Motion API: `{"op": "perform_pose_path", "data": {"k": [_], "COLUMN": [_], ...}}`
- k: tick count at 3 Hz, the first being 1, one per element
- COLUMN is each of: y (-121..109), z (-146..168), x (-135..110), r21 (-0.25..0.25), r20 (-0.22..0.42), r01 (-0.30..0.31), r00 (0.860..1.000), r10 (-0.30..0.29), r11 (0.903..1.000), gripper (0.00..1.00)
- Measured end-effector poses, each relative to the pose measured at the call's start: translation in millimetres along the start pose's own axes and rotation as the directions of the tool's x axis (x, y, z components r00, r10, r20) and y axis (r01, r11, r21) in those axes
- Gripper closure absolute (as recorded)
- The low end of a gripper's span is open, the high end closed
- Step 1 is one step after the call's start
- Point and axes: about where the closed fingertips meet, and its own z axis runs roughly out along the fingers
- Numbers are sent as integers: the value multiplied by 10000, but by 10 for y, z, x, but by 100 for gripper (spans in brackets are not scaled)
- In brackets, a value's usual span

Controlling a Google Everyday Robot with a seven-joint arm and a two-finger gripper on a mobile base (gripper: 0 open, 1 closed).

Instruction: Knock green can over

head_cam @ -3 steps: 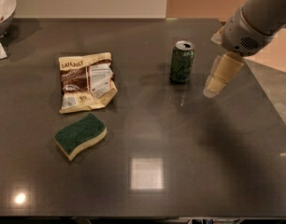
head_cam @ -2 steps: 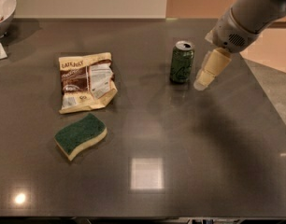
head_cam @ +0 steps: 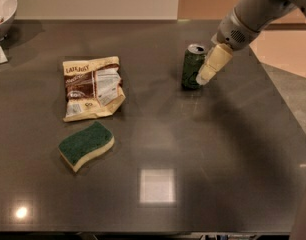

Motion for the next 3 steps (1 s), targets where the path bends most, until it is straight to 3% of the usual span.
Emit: {"op": "perform_pose_path", "data": {"k": [2,3], "y": [-157,-179], "z": [203,237], "x": [-144,-148], "r21": [-157,-127], "r20": [808,1081], "r01": [-338,-438], "r00": [9961,9931], "r10": [349,449], "r11": [9993,9990], "gripper": [0,18]}}
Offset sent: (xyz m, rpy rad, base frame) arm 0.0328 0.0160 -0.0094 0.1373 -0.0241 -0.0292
